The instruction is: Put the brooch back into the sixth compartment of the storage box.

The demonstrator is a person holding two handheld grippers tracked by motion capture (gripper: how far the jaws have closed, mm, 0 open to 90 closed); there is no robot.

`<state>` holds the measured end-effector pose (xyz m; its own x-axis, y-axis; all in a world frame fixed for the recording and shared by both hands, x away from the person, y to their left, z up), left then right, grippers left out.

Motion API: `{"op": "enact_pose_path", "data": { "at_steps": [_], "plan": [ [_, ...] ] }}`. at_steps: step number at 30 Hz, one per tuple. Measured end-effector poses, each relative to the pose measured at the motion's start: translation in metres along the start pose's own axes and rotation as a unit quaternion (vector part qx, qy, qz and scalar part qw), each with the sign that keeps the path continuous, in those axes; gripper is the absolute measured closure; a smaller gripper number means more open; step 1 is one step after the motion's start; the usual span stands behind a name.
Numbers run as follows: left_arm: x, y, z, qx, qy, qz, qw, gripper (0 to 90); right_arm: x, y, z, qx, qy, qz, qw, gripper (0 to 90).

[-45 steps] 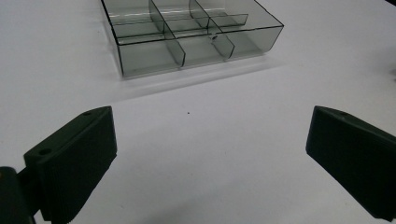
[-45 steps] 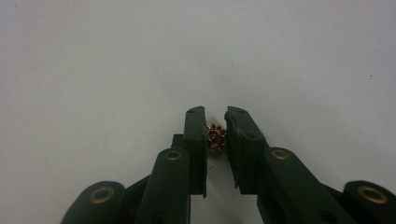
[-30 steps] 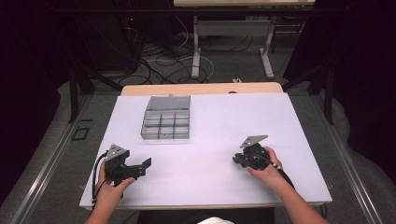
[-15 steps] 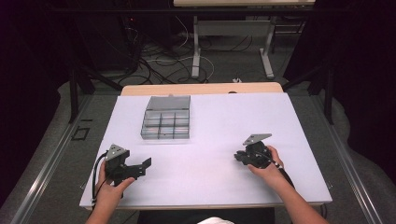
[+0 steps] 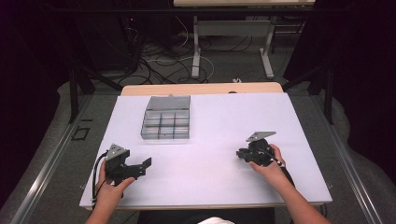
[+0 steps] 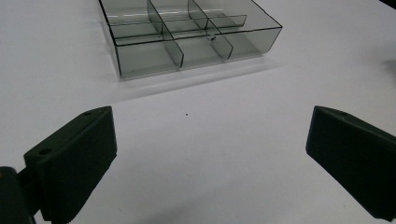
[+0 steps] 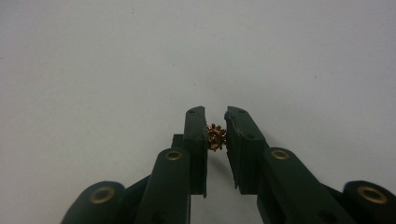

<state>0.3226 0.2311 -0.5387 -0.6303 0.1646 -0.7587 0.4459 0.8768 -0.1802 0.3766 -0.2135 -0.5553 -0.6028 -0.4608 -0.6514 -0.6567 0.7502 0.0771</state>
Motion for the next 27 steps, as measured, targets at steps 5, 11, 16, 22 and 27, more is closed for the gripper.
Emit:
{"op": "enact_pose_path", "data": {
  "at_steps": [5, 11, 16, 22, 27],
  "plan": [
    [0.000, 0.000, 0.000, -0.004, 0.003, 0.002, 1.0000, 1.9, -0.005, 0.002, -0.004, -0.004, -0.005, -0.004, 1.0000, 78.9],
    [0.000, -0.001, 0.001, -0.007, 0.003, 0.003, 1.0000, 1.9, -0.008, 0.002, -0.006, -0.007, -0.004, -0.001, 1.0000, 78.9],
    [0.000, 0.000, 0.001, -0.011, 0.003, 0.004, 0.9999, 1.9, -0.012, 0.000, -0.006, -0.011, -0.005, 0.004, 0.9999, 78.9],
    [0.000, 0.000, 0.001, -0.012, 0.000, 0.003, 0.9999, 2.3, -0.019, 0.001, -0.004, -0.014, -0.006, 0.012, 0.9998, 78.9],
    [0.001, 0.000, 0.001, -0.011, 0.002, 0.001, 0.9999, 2.4, -0.025, 0.002, -0.002, -0.017, -0.005, 0.015, 0.9997, 78.9]
  ]
}}
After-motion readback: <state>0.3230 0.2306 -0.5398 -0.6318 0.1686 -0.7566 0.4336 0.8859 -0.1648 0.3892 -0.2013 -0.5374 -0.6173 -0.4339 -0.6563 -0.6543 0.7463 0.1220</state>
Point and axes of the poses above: each handheld gripper's, and its own axes: z roughly forward along the jaws, x roughly out of its underside, y roughly to its left, the point moved 2 cm from there along z, roughly forward along the jaws, and after that the axes turned 5 degrees about y, right-handed, at the moved point
